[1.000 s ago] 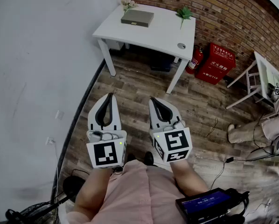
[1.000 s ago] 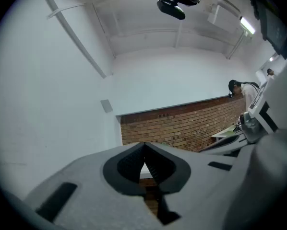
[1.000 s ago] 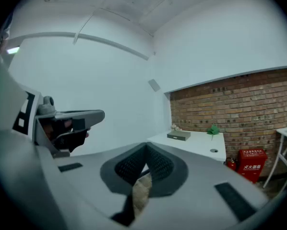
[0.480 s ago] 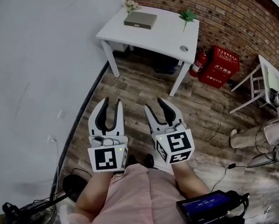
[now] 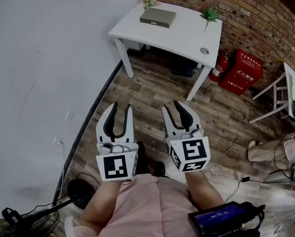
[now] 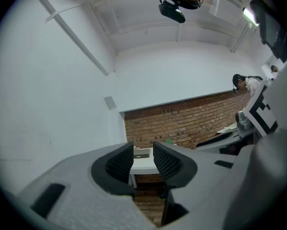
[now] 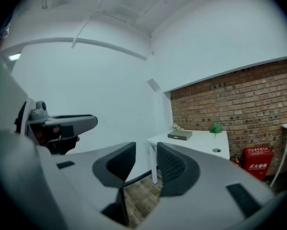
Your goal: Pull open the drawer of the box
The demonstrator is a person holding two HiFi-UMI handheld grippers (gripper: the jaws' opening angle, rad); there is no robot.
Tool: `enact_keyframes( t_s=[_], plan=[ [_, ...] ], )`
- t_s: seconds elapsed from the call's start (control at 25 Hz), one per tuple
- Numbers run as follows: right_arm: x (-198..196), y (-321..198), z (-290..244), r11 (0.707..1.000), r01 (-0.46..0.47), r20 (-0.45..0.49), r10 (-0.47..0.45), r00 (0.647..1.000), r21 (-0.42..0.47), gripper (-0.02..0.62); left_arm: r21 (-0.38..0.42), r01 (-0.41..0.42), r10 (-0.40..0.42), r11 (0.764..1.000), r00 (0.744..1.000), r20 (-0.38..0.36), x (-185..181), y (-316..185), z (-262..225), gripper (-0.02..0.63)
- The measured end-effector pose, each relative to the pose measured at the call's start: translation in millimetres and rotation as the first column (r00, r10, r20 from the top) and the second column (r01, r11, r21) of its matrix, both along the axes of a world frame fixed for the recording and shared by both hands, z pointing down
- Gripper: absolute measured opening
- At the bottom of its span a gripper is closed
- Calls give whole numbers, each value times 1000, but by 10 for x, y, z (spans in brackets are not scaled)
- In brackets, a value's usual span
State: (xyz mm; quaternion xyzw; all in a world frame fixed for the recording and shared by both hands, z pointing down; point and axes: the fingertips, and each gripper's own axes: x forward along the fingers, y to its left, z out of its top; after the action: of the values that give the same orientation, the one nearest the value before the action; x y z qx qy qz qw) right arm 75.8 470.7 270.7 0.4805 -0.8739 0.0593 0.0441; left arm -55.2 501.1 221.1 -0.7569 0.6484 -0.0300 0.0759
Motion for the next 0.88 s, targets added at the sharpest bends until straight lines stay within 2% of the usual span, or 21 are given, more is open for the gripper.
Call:
enact_keyframes(
  t_s=[0.12, 0.24, 0.6, 0.8, 0.88],
  plan=[
    [-71, -177, 90, 1000, -3, -11, 3, 1000, -15, 143, -23, 16, -16, 1000, 1000, -4, -133, -164, 117, 120],
    [-159, -429, 162, 1000, -18, -22, 18, 1000, -25, 141, -8, 12, -12, 1000, 1000, -15, -253, -420, 142, 118],
    [-543, -1420, 269, 995, -91, -51, 89, 995, -30, 129, -20, -38, 37, 999, 999, -30, -710, -1483, 248, 110],
    [-720, -1795, 125, 992, -122, -54, 121, 991, -8, 124, 21, -64, 64, 998, 998, -8, -925, -1907, 95, 109],
    [-796, -1932, 61, 991, -133, -53, 133, 990, 3, 123, 23, -79, 79, 997, 997, -22, -979, -2052, 18, 107]
  ],
)
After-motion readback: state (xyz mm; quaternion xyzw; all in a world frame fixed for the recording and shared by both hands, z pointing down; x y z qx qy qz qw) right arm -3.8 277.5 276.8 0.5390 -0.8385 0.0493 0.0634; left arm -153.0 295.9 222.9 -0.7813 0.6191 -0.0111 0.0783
